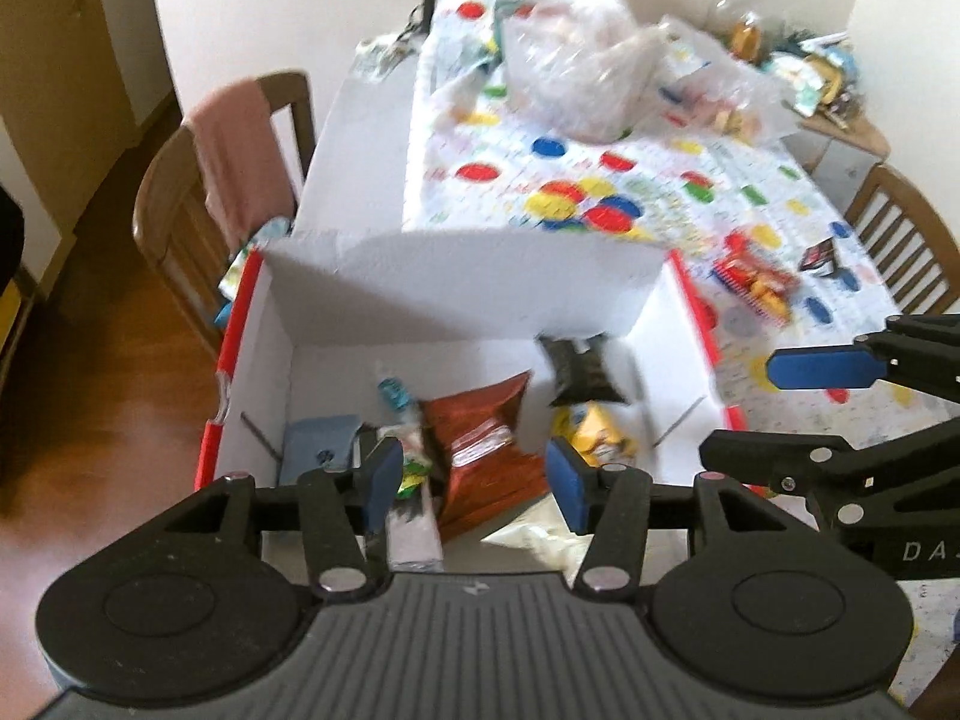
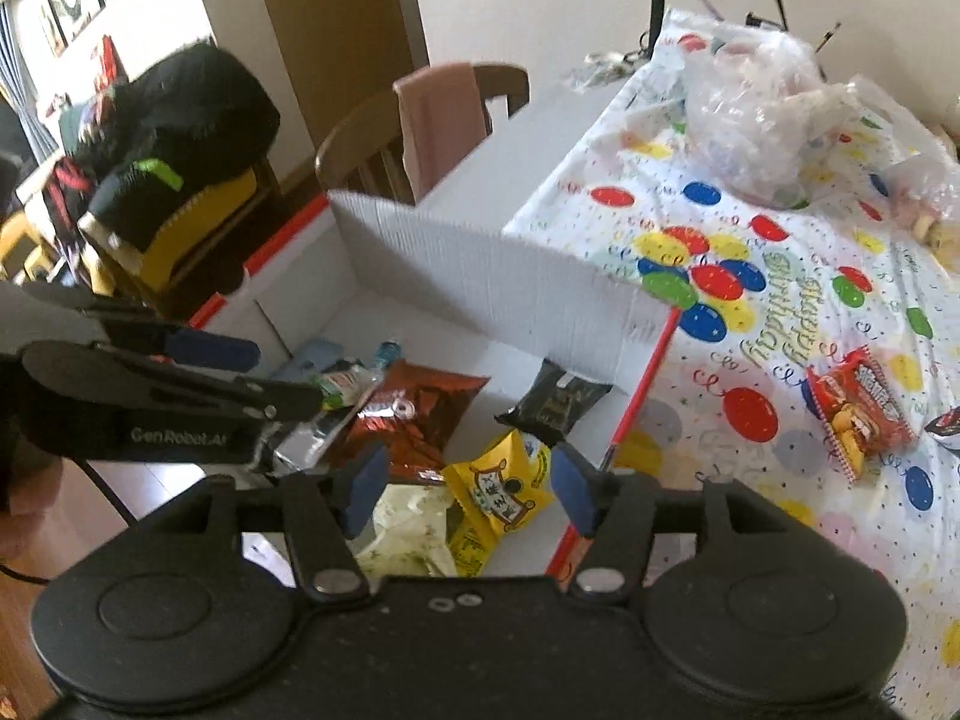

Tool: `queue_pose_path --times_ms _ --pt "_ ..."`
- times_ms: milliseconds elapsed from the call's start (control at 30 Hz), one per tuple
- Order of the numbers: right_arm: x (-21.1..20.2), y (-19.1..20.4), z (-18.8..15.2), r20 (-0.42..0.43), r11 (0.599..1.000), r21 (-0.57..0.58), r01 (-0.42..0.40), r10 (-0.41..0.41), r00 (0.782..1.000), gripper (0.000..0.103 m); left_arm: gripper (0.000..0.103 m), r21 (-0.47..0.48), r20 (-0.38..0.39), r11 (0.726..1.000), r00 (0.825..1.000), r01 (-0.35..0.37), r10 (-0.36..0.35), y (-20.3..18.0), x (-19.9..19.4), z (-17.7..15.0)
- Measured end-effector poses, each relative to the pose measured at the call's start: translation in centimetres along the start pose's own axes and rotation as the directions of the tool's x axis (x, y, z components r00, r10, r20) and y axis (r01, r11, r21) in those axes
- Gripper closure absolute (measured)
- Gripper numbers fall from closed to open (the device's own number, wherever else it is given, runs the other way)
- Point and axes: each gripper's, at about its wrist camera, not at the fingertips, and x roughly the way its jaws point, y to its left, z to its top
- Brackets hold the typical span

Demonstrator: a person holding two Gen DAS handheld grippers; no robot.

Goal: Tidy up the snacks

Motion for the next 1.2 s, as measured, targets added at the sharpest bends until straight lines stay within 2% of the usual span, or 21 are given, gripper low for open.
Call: queue_pose_path --times_ms 100,233,367,433,533,867,1000,1200 --pt "-1.8 -0.4 -0.1 0.042 1.000 0.005 -0.018 0.017 0.999 0.040 0.043 0.013 0.041 1.000 0.999 0.021 -0.022 -1.3 -1.3 0.2" --pt "-4.1 -1.5 -0.6 0.097 0.999 0.024 -0.031 0.028 0.995 0.033 0.041 0.043 0.081 0.998 0.995 0.051 -0.054 -3.6 -2.7 0.7" --pt "-6.0 -3.3 -1.2 0.137 0.998 0.049 -0.034 0.027 0.990 0.029 0.034 0.063 0.108 0.995 0.990 0.078 -0.085 -6.2 -3.3 0.8" --pt "-6.9 -4.4 -1.7 0.157 0.998 0.058 -0.036 0.026 0.987 0.022 0.034 0.076 0.114 0.993 0.988 0.091 -0.100 -7.8 -3.3 0.9" --pt "-8.3 -6.1 -2.6 0.176 0.997 0.072 -0.041 0.028 0.984 0.020 0.034 0.090 0.108 0.990 0.987 0.110 -0.119 -10.2 -3.0 1.1" --pt "-11.2 -13.1 -5.7 0.195 0.993 0.114 -0.032 0.009 0.981 0.006 0.024 0.094 0.093 0.985 0.984 0.142 -0.151 -17.6 -0.2 2.4" --pt "-12.0 -16.2 -6.6 0.205 0.992 0.124 -0.032 0.006 0.979 0.000 0.024 0.102 0.080 0.984 0.985 0.143 -0.151 -20.4 1.8 3.3" --pt "-12.6 -21.8 -7.4 0.182 0.994 0.106 0.009 -0.028 0.983 0.000 0.024 0.138 0.059 0.979 0.986 0.149 -0.158 -24.1 4.8 5.7"
